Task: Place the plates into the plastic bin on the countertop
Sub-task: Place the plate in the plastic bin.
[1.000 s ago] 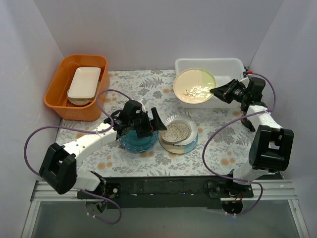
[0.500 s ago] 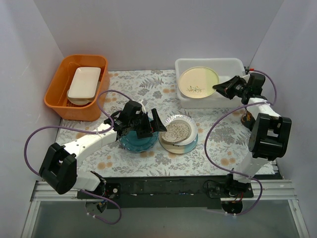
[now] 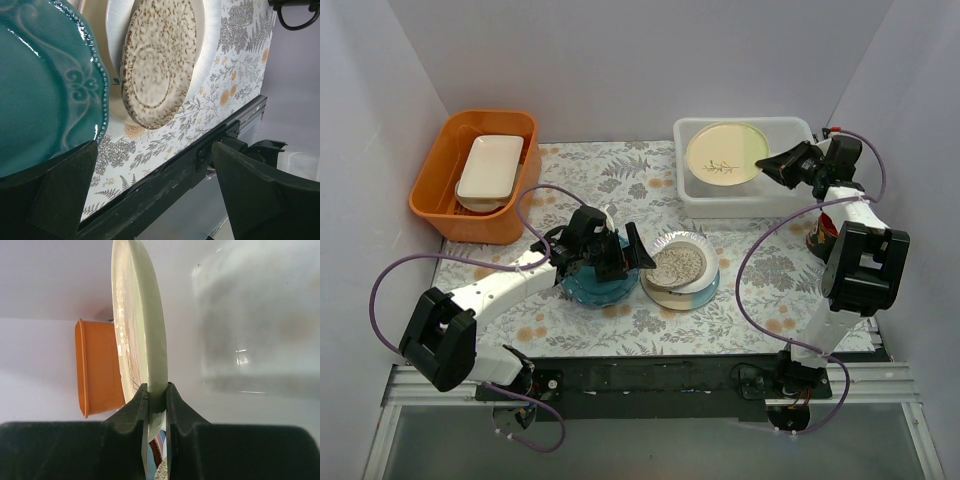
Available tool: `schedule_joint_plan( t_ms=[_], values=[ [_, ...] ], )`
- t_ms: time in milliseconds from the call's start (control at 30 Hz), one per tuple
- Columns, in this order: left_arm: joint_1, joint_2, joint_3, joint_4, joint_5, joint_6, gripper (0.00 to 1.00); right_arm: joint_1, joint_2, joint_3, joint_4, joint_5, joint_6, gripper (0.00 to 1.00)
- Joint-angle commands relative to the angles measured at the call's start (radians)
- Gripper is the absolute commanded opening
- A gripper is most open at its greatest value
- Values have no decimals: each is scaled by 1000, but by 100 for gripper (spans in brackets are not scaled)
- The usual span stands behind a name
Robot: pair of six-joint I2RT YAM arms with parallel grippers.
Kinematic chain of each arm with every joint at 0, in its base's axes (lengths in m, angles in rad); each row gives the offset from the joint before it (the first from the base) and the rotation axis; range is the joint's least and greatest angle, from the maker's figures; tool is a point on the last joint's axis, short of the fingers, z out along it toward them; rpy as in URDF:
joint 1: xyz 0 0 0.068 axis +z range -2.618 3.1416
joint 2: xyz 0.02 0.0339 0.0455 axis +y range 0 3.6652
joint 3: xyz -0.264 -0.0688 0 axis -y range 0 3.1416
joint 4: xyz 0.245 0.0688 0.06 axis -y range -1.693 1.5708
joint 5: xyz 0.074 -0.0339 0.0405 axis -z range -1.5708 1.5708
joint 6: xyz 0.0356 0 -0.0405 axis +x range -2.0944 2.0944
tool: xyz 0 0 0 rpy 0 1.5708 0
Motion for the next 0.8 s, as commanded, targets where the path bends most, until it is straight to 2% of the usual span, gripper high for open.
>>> schedule_joint_plan(
  t_ms=[0, 767],
  values=[
    [-4, -15, -11, 12, 15, 4, 98, -15, -5, 83, 96, -58, 47, 1],
    [-4, -18, -34, 14, 29, 4, 98, -38, 29, 75, 44, -25, -25, 1]
  ],
)
